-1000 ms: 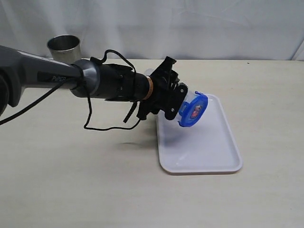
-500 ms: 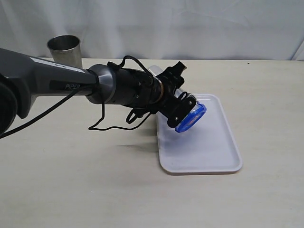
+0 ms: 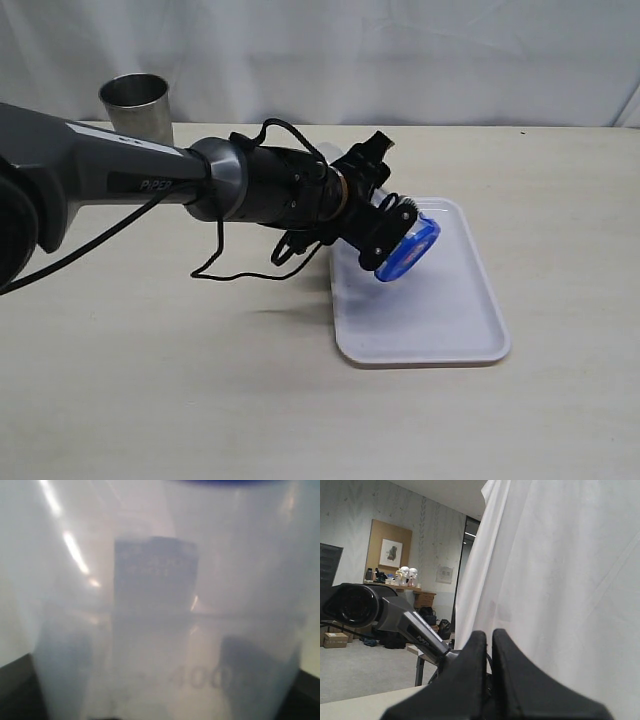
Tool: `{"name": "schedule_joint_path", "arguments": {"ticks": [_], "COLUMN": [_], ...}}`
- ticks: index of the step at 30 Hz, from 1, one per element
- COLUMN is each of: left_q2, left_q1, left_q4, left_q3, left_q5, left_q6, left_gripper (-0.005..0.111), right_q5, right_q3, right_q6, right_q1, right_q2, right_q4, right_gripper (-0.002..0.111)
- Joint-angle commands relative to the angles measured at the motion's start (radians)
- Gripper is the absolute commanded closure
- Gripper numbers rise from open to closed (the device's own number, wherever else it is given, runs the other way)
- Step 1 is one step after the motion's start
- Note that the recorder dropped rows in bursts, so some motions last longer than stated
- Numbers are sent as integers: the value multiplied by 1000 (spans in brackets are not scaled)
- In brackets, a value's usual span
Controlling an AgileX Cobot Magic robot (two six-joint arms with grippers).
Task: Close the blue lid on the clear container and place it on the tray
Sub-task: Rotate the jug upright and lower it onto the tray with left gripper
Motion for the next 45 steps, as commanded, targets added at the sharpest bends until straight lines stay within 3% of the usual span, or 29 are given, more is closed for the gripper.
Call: {"name": "schedule_joint_path", "arguments": {"ticks": [1, 9, 20, 25, 32, 39, 45], "left_q2": [-13, -13, -7, 12, 94, 192, 224], "left_q1": [-2, 0, 75, 106, 122, 122, 122], "left_q4": [-15, -15, -21, -22, -114, -317, -308], "left_q3": [-11, -11, -11, -11, -11, -11, -11], "left_q5": [-17, -207, -736, -887, -1078, -1327, -1268], "left_q6": [-87, -365, -885, -1062, -1137, -1163, -1163], "left_gripper": [107, 107, 107, 107, 107, 107, 107], "right_q5": [-4, -4, -4, -4, -4, -4, -4], "right_q3": [5, 5, 5, 5, 5, 5, 5], "right_q6": [3, 3, 3, 3, 3, 3, 3], "right_q1": [-5, -5, -5, -5, -5, -5, -5], "right_q2": [-4, -4, -4, -4, -4, -4, -4], "right_q4": [4, 4, 4, 4, 4, 4, 4], "right_gripper": [104, 104, 104, 104, 104, 104, 104]}}
